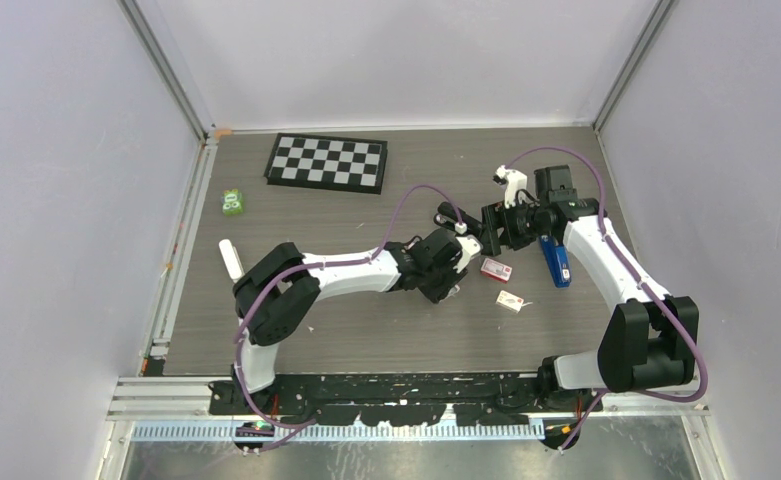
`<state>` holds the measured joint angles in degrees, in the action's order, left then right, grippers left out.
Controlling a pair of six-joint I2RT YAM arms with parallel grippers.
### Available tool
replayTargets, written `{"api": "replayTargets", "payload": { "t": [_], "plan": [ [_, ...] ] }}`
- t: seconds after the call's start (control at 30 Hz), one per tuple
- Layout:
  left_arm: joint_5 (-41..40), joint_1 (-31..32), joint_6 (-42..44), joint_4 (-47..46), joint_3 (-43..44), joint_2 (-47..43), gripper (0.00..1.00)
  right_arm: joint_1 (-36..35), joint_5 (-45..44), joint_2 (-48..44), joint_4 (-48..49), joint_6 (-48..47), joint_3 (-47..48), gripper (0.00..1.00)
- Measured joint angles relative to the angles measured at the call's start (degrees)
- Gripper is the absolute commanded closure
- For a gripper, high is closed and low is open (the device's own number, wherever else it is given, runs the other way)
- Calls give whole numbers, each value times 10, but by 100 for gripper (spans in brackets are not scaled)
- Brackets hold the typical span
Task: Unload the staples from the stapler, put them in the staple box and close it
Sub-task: Adjust the staple in the staple box.
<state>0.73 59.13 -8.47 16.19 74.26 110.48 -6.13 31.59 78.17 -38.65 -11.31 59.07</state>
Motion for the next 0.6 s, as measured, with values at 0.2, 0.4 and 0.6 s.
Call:
{"api": "replayTargets", "payload": {
  "t": [0.2, 0.4, 0.6],
  "plan": [
    [0, 0, 0, 4, 5, 0, 65, 0, 0, 0, 0, -2, 5, 21],
    [0, 0, -1, 4, 6, 2, 63, 1, 0, 2, 0, -3, 5, 21],
    [4, -1, -1, 4, 8, 6, 63, 2, 0, 5, -1, -5, 5, 21]
  ]
}}
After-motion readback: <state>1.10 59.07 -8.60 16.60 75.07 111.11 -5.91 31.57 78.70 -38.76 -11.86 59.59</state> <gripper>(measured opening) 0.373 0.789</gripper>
